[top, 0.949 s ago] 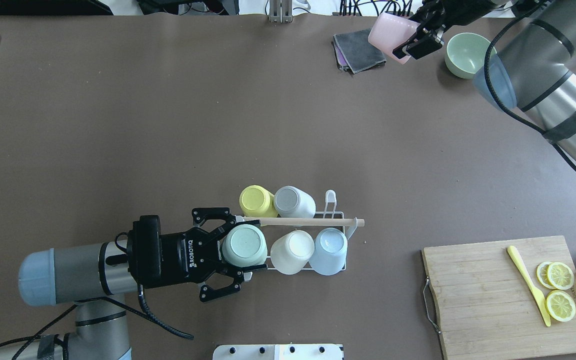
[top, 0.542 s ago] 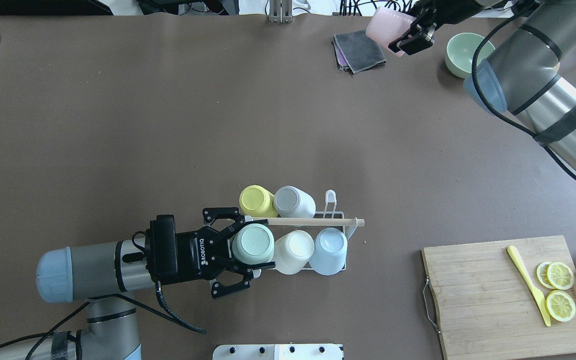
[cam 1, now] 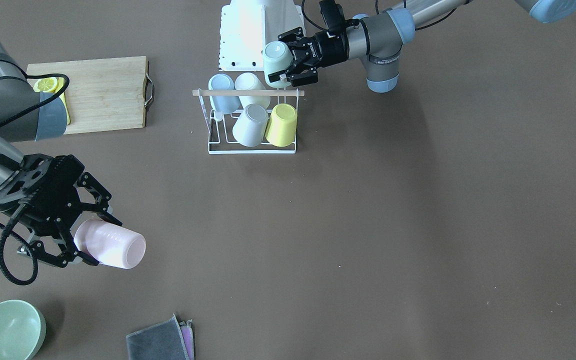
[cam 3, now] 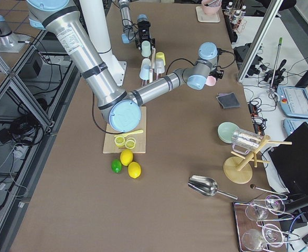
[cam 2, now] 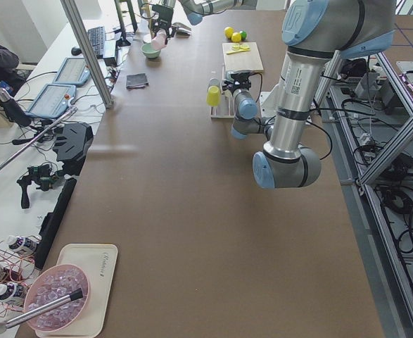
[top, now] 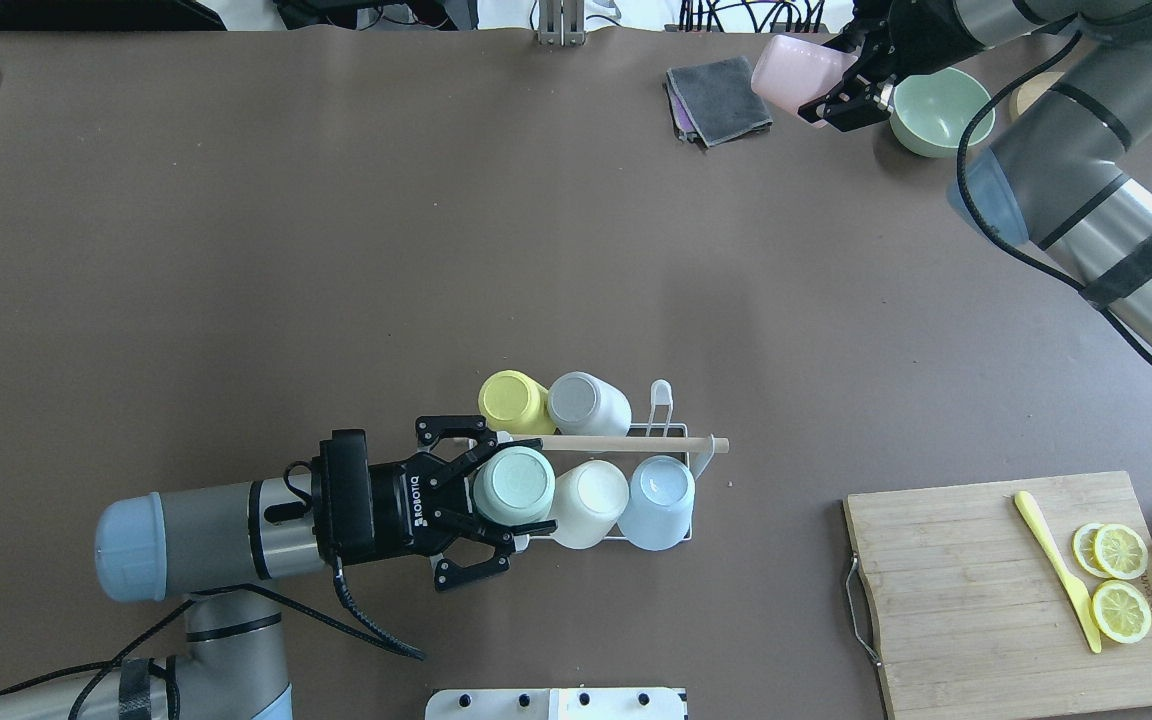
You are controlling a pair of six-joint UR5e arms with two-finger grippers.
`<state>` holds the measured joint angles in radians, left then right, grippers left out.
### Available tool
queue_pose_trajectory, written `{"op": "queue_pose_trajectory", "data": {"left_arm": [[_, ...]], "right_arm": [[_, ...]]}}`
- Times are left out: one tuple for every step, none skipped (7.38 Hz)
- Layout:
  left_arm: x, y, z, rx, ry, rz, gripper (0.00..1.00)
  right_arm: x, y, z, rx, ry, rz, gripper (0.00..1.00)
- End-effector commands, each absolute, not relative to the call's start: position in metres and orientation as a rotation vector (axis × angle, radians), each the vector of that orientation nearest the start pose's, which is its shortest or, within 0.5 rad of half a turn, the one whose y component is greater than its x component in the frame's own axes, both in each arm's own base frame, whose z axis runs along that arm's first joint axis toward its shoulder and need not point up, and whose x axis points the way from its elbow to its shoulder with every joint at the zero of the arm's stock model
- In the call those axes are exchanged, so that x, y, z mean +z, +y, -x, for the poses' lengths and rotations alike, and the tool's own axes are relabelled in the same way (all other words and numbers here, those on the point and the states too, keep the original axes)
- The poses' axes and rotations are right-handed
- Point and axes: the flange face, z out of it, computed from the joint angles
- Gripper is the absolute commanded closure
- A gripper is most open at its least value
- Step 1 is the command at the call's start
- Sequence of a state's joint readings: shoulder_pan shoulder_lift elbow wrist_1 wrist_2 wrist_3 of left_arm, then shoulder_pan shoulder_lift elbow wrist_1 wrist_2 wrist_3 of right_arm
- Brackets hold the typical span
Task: Place cup on cup holder
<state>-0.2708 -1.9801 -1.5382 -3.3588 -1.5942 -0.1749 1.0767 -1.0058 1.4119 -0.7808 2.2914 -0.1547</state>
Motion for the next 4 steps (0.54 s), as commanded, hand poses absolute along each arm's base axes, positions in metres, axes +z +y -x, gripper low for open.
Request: {"op": "queue_pose_trajectory", "data": {"left_arm": [[0.272, -0.276, -0.509, 0.662, 1.519, -1.646, 1.0], [0.272, -0.275, -0.509, 0.662, 1.521, -1.647, 1.0], [0.272, -0.274, -0.511, 0.665, 1.522, -1.642, 1.0], [0.274, -0.272, -0.513, 0.668, 1.523, -1.638, 1.0]], "right_arm": [[0.301, -0.629, 0.266, -0.975, -0.94, -1.183, 0.55], [0.305, -0.617, 0.259, -0.944, -0.992, -1.257, 0.56], [0.314, -0.611, 0.258, -0.909, -1.048, -1.312, 0.56], [0.318, -0.606, 0.266, -0.907, -1.069, -1.345, 0.56]]}}
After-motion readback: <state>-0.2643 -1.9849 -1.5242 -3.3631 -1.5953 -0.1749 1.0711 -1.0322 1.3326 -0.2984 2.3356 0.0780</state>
